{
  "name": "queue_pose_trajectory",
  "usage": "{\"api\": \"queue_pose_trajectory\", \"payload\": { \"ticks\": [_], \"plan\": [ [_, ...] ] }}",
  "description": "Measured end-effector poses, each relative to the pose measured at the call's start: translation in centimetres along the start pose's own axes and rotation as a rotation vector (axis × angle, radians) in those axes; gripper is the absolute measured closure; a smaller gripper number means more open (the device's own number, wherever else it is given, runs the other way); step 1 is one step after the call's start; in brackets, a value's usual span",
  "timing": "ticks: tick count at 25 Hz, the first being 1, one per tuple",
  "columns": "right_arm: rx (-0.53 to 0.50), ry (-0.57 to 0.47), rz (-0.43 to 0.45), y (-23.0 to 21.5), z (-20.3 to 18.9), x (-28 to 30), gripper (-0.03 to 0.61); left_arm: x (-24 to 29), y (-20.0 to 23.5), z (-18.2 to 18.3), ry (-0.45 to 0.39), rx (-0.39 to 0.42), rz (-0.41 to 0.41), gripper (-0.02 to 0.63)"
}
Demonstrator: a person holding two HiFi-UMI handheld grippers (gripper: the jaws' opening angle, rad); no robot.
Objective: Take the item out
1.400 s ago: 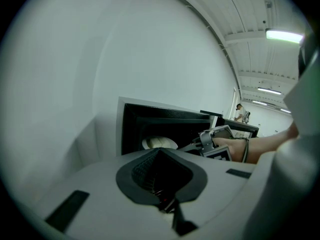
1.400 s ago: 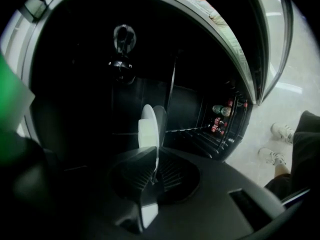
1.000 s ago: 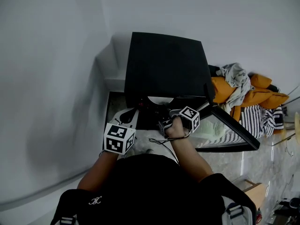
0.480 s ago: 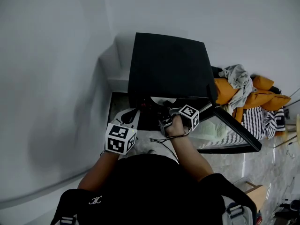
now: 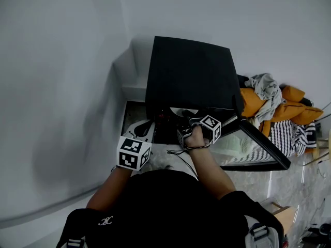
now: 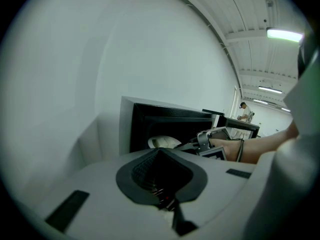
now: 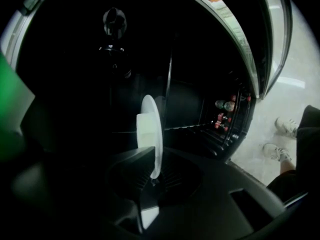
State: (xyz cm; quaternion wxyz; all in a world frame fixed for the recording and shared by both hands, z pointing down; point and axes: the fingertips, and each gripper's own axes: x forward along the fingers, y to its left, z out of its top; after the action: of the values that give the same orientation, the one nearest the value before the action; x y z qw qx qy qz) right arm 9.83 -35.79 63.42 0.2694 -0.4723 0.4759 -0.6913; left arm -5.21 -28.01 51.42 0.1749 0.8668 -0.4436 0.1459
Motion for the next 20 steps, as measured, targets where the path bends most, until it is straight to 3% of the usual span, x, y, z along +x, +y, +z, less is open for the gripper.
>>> {"api": "queue_pose_trajectory", "payload": {
  "ticks": [12,20],
  "plan": [
    [0.004,-0.005,0.095,0.2,0.3,-0.8,0.553,-0.2,-0.2,-0.2,0.002,0.004,-0.008,0.614],
    [-0.048,-0.011,0.139,1.0,0.5,-2.3,0.552,0.1,-1.0,0.1,-0.003,0.014,-0.032,0.614]
  ]
}}
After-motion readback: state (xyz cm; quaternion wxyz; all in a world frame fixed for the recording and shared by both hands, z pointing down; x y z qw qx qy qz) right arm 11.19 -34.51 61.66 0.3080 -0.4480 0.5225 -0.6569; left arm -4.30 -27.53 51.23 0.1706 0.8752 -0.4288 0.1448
